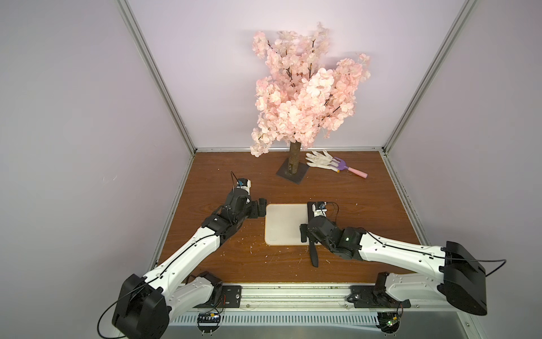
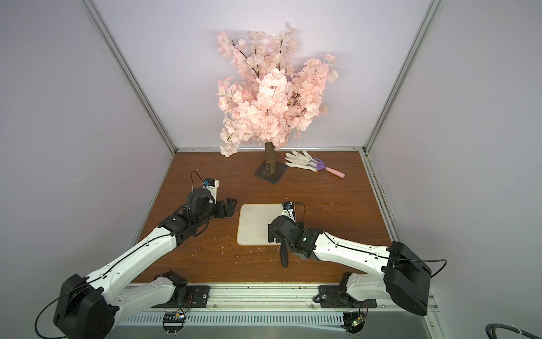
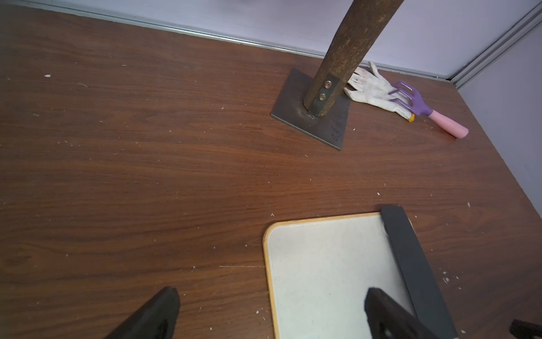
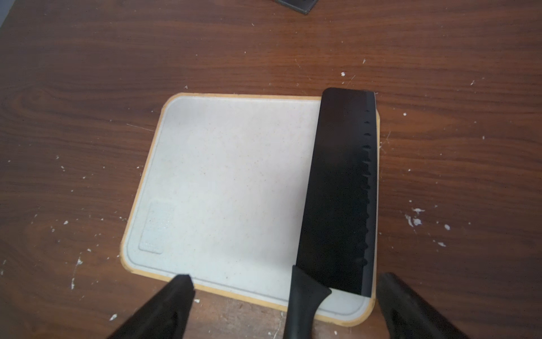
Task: Align the knife with the edge of the cutting board
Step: Place the knife at the edge of the cutting board, then reset both arms
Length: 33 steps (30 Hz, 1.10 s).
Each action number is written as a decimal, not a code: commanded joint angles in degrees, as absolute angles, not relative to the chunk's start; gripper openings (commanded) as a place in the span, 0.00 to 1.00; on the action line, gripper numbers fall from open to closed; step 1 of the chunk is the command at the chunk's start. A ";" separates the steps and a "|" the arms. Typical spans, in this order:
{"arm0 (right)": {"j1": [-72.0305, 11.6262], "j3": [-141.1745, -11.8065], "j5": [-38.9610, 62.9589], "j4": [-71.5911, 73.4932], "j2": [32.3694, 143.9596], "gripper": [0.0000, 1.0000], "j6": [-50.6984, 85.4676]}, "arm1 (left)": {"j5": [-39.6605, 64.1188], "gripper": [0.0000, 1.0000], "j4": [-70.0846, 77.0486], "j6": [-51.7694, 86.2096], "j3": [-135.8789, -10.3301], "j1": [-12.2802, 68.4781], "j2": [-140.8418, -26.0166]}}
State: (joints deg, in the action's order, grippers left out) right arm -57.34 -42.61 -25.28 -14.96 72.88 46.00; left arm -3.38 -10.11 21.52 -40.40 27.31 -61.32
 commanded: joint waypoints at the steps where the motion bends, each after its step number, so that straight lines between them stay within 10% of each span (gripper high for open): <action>1: -55.57 -42.76 -23.08 -13.06 72.15 0.99 42.82 | -2.64 1.00 -8.85 20.32 -40.19 29.13 -60.39; 33: -31.21 -36.68 -10.28 -10.03 63.13 0.99 29.08 | -12.16 1.00 0.66 12.39 -37.04 37.12 -52.79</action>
State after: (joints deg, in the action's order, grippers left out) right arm -32.53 -36.25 -10.90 -10.79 64.66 31.94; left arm -9.43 -1.58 14.44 -36.80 36.51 -53.23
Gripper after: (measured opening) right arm 0.990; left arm 0.998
